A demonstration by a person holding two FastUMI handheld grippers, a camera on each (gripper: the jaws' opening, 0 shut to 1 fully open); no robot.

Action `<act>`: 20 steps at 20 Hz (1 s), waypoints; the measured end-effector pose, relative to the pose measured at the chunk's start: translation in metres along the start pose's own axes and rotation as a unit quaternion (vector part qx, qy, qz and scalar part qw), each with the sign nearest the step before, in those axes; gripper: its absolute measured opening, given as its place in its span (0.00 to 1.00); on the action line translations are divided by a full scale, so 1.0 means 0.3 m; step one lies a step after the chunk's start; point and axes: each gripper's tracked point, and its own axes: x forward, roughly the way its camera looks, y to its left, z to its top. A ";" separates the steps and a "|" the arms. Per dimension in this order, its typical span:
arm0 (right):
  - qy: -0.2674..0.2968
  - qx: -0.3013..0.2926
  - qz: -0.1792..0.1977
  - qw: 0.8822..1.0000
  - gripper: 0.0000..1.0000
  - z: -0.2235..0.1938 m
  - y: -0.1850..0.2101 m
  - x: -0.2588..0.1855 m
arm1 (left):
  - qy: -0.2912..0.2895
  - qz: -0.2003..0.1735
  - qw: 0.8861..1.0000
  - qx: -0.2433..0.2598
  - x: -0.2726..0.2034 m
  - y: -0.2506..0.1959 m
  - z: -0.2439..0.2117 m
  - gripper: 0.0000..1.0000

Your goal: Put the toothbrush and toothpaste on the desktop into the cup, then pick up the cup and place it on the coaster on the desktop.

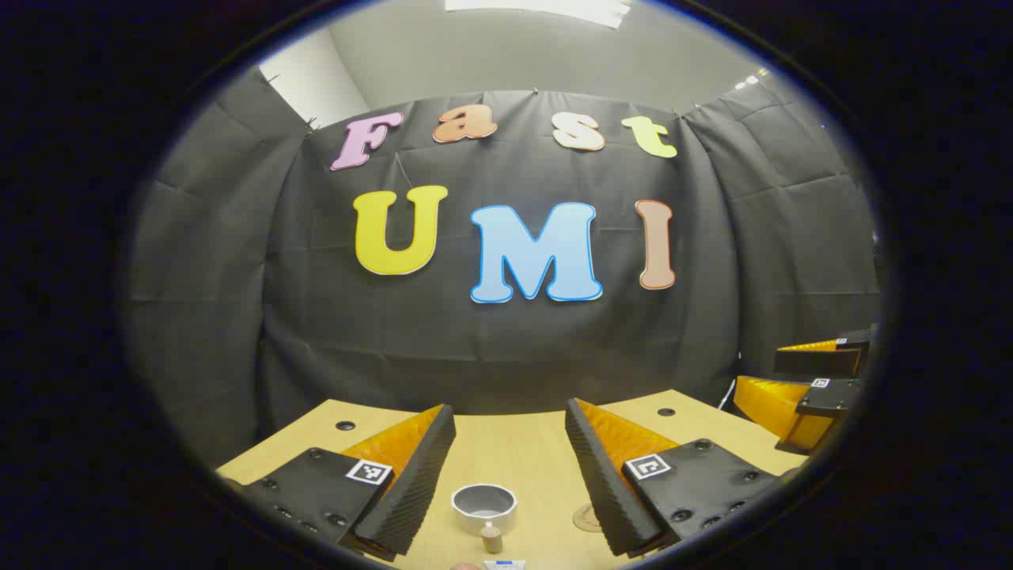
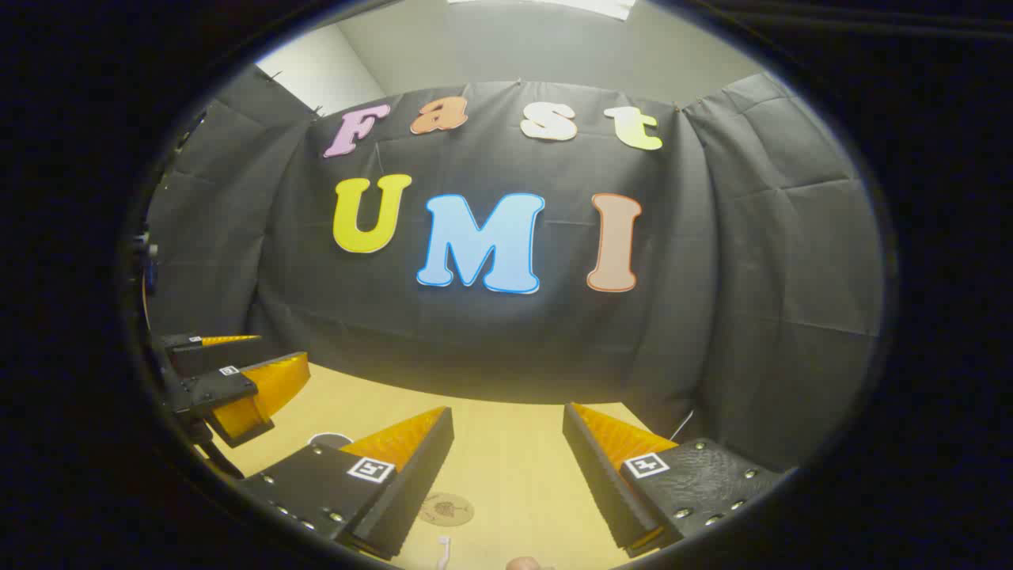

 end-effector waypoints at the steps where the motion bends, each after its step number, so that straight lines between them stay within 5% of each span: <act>1: 0.002 0.000 0.002 1.000 0.90 0.001 0.004 0.001 | 0.000 0.001 1.000 0.000 -0.001 0.001 -0.002 0.93; 14: 0.030 0.006 0.009 0.999 0.90 -0.032 0.027 0.002 | 0.011 -0.006 1.000 -0.005 -0.001 0.003 -0.025 0.93; 20: 0.088 0.012 0.034 0.995 0.90 -0.125 0.076 0.011 | 0.082 -0.016 0.996 -0.008 0.015 0.012 -0.167 0.93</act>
